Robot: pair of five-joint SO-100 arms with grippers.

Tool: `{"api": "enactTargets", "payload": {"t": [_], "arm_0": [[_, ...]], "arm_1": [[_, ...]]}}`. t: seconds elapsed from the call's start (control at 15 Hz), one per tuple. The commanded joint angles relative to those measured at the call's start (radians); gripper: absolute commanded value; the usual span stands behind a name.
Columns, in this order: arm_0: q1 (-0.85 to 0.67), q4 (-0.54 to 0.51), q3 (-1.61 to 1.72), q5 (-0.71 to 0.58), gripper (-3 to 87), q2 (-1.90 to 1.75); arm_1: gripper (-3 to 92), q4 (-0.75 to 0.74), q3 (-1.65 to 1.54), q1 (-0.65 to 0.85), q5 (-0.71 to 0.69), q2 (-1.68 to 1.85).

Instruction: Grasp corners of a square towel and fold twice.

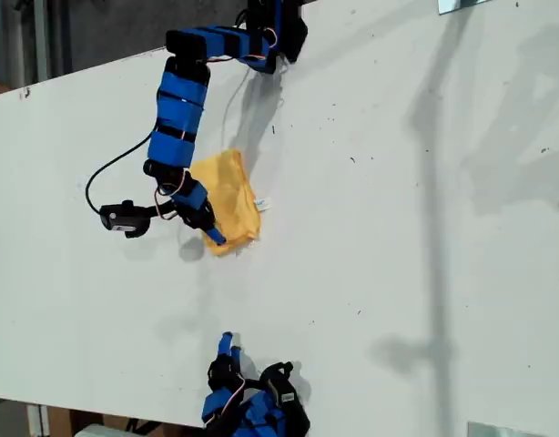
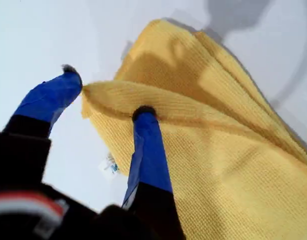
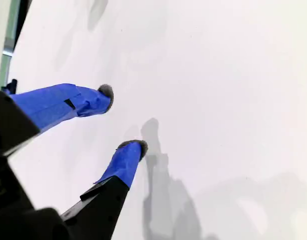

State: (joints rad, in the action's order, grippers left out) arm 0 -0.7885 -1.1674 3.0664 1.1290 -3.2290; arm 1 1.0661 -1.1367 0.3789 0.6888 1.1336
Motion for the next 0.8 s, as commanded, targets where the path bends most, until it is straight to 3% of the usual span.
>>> {"api": "enactTargets", "payload": {"t": [0.0,0.2,0.33,0.4,0.53,0.73], "arm_0": [[0.000,-0.008,-0.020,0.005,17.1,-0.005],[0.002,-0.009,-0.020,0.005,17.1,-0.005],[0.002,-0.015,-0.018,0.005,17.1,-0.015],[-0.002,-0.017,-0.017,0.003,17.1,-0.020],[-0.003,-0.037,-0.012,0.005,17.1,-0.051],[-0.012,-0.114,0.006,0.003,17.1,-0.183]], "arm_1": [[29.9,-0.043,0.084,-0.017,-0.040,0.089],[30.4,-0.040,0.225,0.048,-0.114,0.040],[29.9,0.008,0.140,0.089,-0.129,0.179],[29.6,0.109,0.100,0.123,-0.075,0.261],[30.8,0.264,-0.173,0.167,0.044,0.522],[35.6,0.150,-0.813,0.097,0.242,1.077]]}}
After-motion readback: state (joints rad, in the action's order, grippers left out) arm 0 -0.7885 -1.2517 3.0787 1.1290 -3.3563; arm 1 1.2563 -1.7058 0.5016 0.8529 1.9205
